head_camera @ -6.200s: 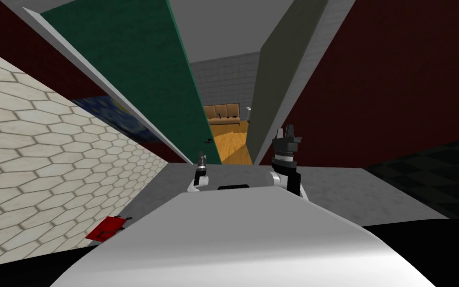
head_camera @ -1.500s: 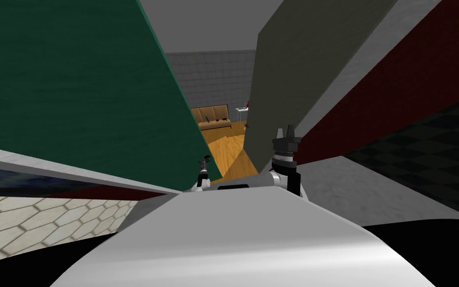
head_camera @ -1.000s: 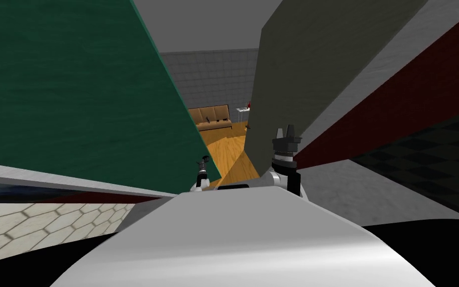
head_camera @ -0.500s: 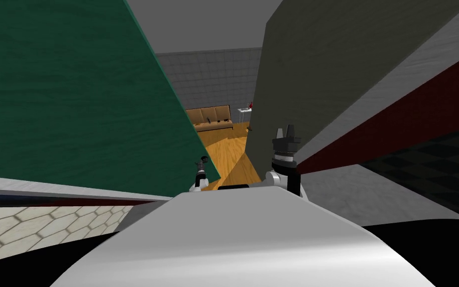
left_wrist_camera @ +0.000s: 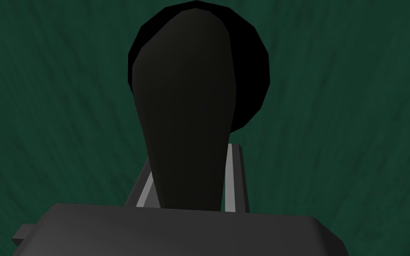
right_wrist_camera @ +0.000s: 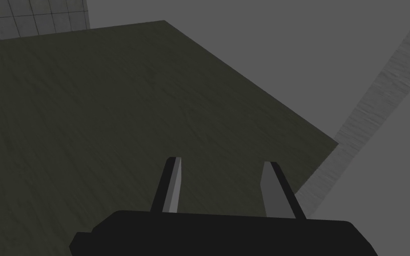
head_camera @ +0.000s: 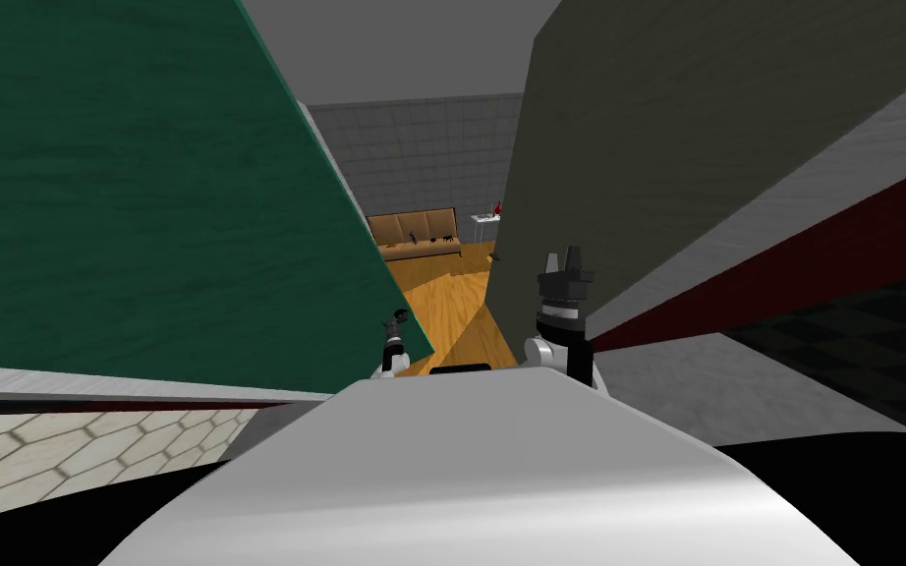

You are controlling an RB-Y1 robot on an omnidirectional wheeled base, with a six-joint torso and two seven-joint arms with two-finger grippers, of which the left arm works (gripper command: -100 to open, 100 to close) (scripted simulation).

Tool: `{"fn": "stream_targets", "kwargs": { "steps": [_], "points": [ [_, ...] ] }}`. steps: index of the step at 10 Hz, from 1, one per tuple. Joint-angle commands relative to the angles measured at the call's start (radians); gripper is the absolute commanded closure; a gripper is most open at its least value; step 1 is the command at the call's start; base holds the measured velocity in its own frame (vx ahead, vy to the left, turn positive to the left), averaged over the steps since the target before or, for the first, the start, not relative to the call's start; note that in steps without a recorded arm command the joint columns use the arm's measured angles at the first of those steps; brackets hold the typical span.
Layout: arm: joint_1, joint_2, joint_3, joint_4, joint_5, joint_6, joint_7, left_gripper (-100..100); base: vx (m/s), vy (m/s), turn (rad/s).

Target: Push the door open

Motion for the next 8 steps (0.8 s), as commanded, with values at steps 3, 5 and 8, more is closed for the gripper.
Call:
{"fn": "stream_targets", "kwargs": {
  "steps": [3,5,8],
  "points": [
    [-0.007,0.02,0.039,0.016,0.022,-0.018,-0.009,100,0.15,-0.037,0.045],
    [-0.005,0.024,0.058,0.018,0.033,-0.019,-0.016,100,0.202,-0.047,0.067],
    [-0.004,0.03,0.084,0.022,0.048,-0.02,-0.025,100,0.186,-0.031,0.052]
  ]
}}
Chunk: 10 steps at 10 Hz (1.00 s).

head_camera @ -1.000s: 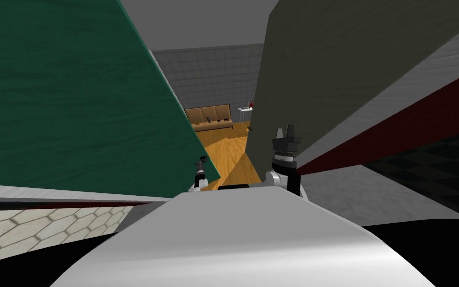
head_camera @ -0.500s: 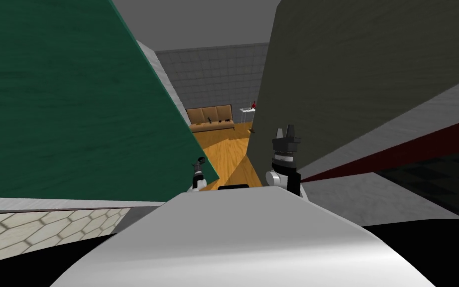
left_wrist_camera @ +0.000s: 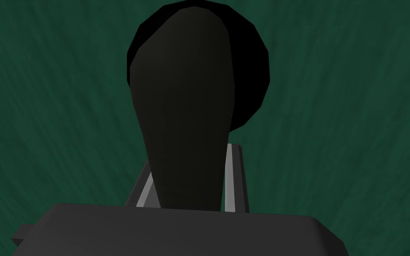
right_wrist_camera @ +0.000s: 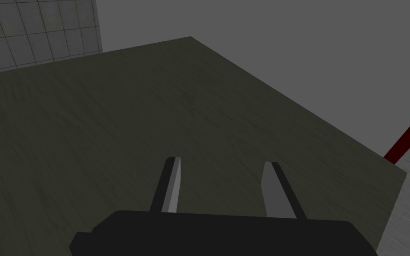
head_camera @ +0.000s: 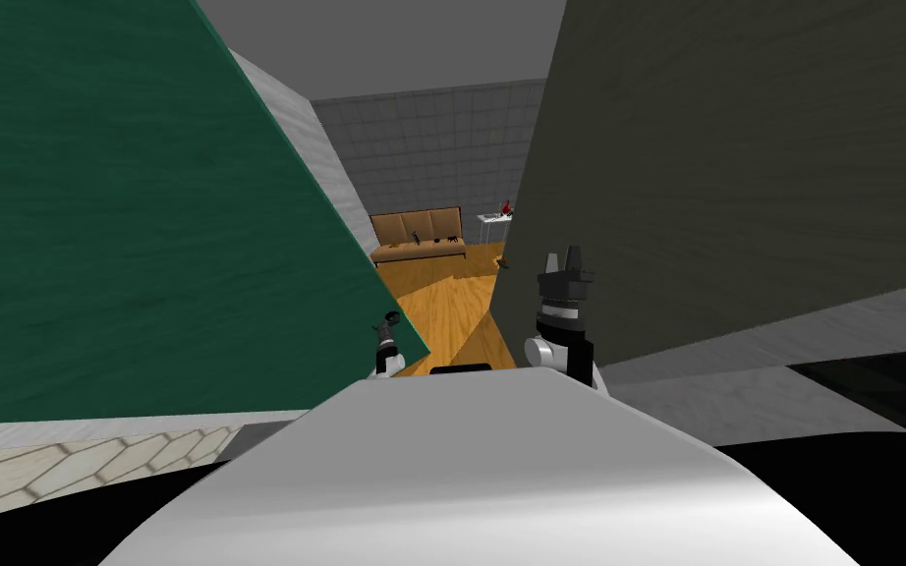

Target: Push the door open

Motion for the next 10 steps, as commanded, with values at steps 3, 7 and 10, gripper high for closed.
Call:
{"fn": "stream_targets", "kwargs": {
  "steps": [3,7,10],
  "points": [
    [-0.007,0.013,0.03,0.013,0.017,-0.009,-0.008,100,0.138,-0.039,0.042],
    [0.002,0.021,0.051,0.02,0.023,-0.009,-0.01,100,0.149,-0.029,0.059],
    [0.001,0.032,0.066,0.034,0.02,-0.015,0.0,100,0.184,0.008,0.063]
  ]
}}
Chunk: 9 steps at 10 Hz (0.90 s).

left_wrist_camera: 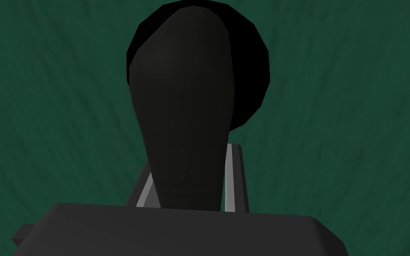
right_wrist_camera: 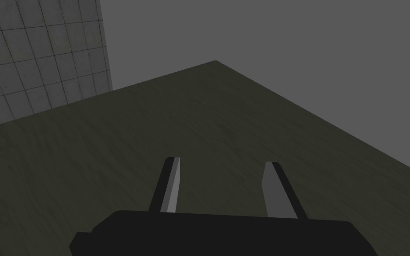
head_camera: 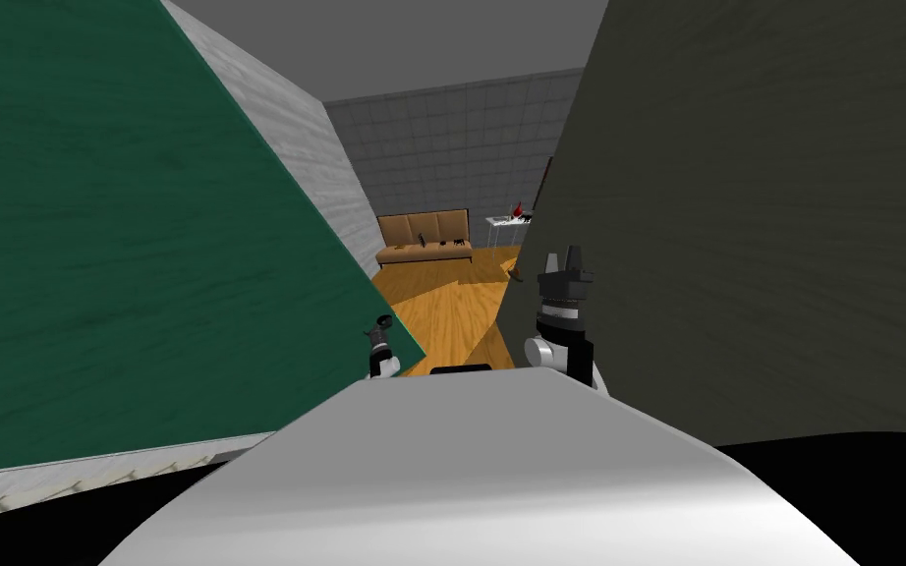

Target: Push the door open

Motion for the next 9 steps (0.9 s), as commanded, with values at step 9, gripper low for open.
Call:
{"fn": "stream_targets", "kwargs": {
  "steps": [9],
  "points": [
    [-0.006,0.059,0.077,0.08,-0.017,-0.038,0.052,100,0.204,0.008,0.093]
  ]
}}
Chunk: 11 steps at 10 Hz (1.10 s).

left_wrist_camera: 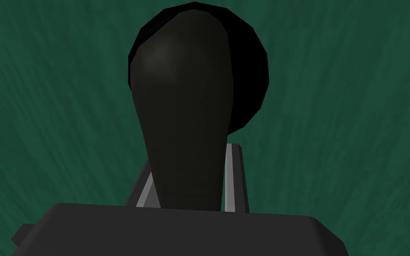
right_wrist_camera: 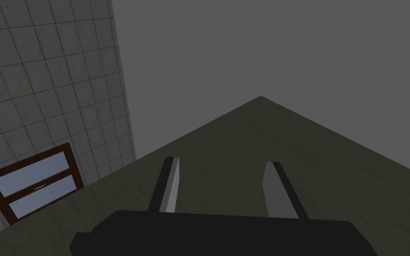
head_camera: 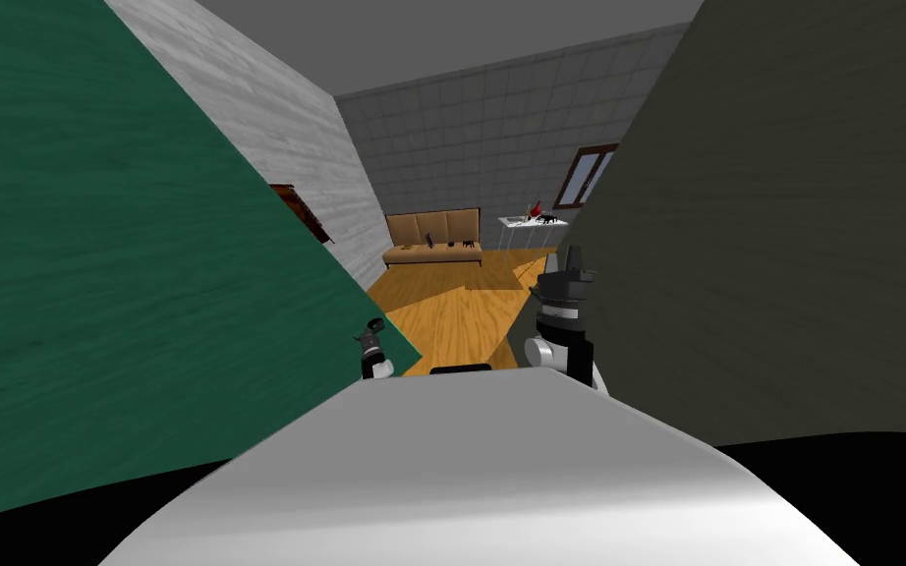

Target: Push the door open

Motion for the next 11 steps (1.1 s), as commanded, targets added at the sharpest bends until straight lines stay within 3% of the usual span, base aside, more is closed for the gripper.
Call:
{"fn": "stream_targets", "kwargs": {
  "steps": [1,3,4,6,7,11],
  "points": [
    [0.015,0.014,0.021,-0.006,-0.001,0.003,0.008,100,0.217,-0.01,0.087],
    [0.015,0.021,0.031,0.003,-0.003,-0.002,0.014,100,0.162,0.02,0.067],
    [0.015,0.035,0.05,0.023,-0.007,-0.01,0.027,100,0.175,0.009,0.149],
    [0.015,0.035,0.05,0.023,-0.007,-0.01,0.027,100,0.127,-0.007,0.042],
    [0.015,0.048,0.069,0.041,-0.011,-0.018,0.039,100,0.151,-0.017,0.125],
    [0.014,0.055,0.078,0.05,-0.013,-0.022,0.045,100,0.112,-0.008,0.054]
  ]
}}
